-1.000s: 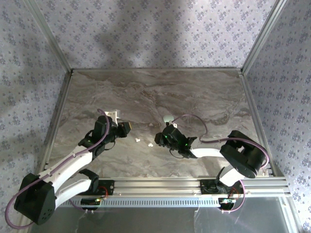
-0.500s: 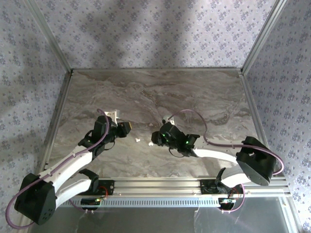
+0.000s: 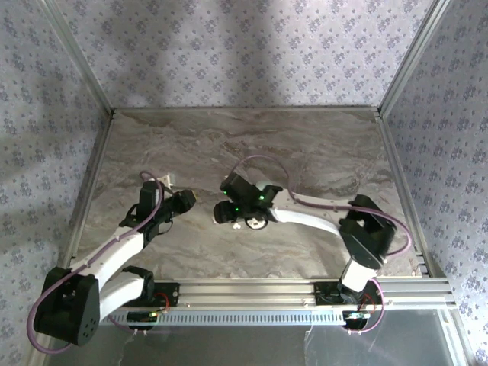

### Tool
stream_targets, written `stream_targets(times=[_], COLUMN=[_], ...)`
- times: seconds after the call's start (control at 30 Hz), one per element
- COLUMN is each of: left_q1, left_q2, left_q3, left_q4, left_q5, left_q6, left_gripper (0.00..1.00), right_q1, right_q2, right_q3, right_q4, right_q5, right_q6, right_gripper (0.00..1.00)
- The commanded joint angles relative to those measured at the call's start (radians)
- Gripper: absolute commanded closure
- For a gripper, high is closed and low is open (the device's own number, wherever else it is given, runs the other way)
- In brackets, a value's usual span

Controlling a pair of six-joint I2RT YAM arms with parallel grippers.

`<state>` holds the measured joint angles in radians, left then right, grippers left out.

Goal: Insert the wireless bluetooth earbuds into the charging case

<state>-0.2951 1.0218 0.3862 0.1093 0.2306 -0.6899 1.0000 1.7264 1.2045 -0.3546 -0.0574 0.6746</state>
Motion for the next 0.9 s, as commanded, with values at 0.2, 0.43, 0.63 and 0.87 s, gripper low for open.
stream_targets(times=[0.2,0.43,0.63,0.87], left_q1=[0.045,0.047,0.046,0.047], left_q2=[-0.064,-0.076,-0.081,-0.081], left_q3=[-0.025,-0.024,-0.024,-0.026], left_q4=[0.023,0.02,0.02,0.021], left_q5=[0.042,0.049,0.049,0.049], left_q6=[-0.037,-0.038,-0.037,-0.037], left_gripper=[0.66,0.66,0.66,0.67], right_q1=[-0.006,-0.021,-0.021,-0.008], right_q2=[0.218,0.299,0.329,0.329], right_q3=[0.248,0.32,0.343,0.34], right_q4=[-0.297,-0.377,-0.412,-0.43], right_q5=[-0.061,-0.052,-0.059,-0.061], right_q6=[-0.097,-0.119,-0.124,-0.12], right_gripper=[0.4,0.36,0.32,0.31])
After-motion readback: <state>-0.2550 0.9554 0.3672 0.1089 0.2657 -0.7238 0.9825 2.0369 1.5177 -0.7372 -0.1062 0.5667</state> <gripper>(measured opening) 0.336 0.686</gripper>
